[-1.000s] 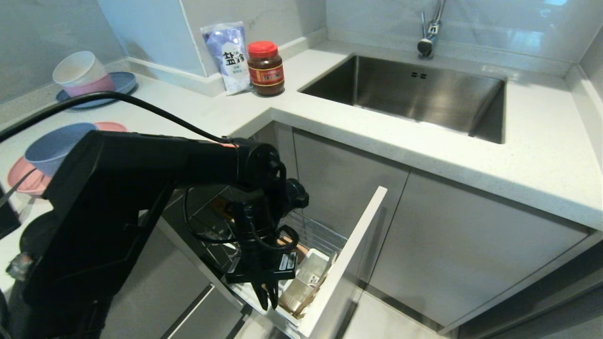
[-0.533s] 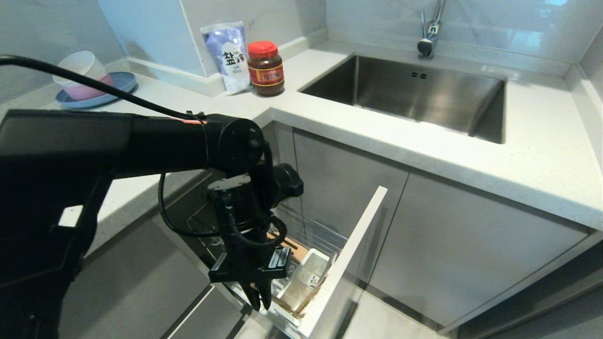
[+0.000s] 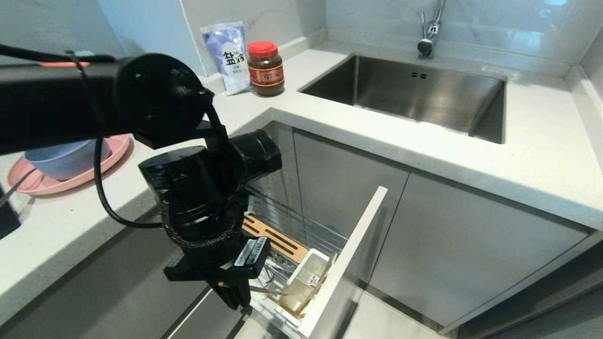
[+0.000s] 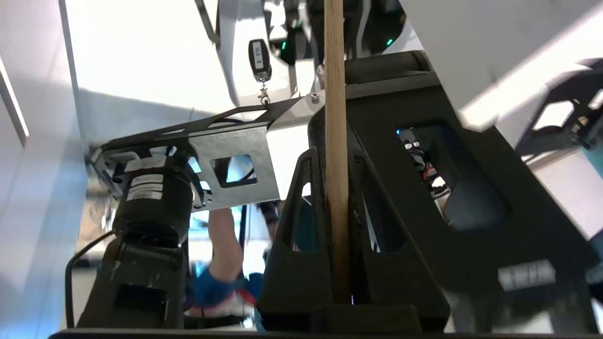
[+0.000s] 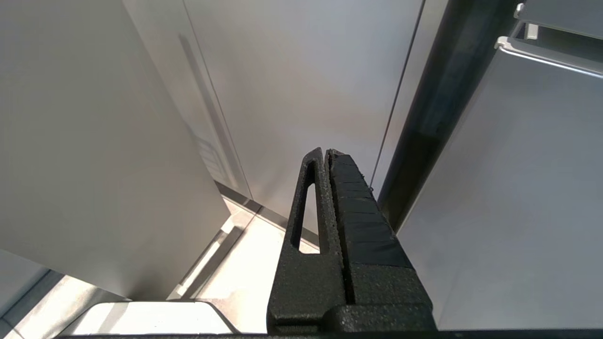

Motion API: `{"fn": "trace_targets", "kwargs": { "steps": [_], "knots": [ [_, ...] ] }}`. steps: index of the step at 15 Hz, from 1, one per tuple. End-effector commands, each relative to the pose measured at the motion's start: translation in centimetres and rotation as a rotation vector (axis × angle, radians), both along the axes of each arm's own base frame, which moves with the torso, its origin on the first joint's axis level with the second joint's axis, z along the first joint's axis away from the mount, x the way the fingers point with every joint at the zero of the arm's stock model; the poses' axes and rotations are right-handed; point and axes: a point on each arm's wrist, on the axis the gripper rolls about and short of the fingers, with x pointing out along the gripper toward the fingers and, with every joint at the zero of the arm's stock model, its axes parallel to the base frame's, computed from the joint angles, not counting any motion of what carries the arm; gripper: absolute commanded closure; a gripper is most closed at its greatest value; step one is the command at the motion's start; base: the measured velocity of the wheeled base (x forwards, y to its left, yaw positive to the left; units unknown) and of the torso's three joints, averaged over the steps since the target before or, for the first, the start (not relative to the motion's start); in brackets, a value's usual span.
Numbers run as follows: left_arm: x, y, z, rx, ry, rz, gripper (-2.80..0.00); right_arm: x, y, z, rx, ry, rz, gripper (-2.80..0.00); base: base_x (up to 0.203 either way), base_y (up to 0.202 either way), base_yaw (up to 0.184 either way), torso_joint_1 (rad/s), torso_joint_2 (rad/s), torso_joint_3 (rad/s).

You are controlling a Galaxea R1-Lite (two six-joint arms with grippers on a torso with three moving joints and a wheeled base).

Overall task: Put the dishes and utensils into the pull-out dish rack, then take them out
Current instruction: Take the chopsticks out of the cupboard

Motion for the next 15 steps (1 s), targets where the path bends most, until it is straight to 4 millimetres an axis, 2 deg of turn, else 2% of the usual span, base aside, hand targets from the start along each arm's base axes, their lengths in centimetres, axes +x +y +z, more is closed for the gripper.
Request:
{"fn": "trace_targets", "kwargs": {
  "steps": [1,7,10,13,15],
  "knots": [
    [-2.5,2.0,3.2,-0.055,-0.103,-0.001,0.0,0.0,0.0,-0.1,0.0,-0.003,0.001,0.0,0.0,0.0,0.0,0.0,0.0,0.0],
    [-8.1,6.7,9.3,-0.188,-0.388,0.015,0.0,0.0,0.0,-0.1,0.0,-0.002,0.0,0.0,0.0,0.0,0.0,0.0,0.0,0.0],
    [-10.1,8.8,11.4,-0.27,-0.546,0.043,0.0,0.0,0.0,0.0,0.0,-0.004,0.001,0.0,0.0,0.0,0.0,0.0,0.0,0.0],
    [-11.1,10.4,13.0,-0.304,-0.721,0.125,0.0,0.0,0.0,-0.1,0.0,-0.003,0.001,0.0,0.0,0.0,0.0,0.0,0.0,0.0],
    [-10.7,11.3,13.6,-0.288,-0.815,0.234,0.0,0.0,0.0,0.0,0.0,-0.003,0.0,0.0,0.0,0.0,0.0,0.0,0.0,0.0]
  ]
}}
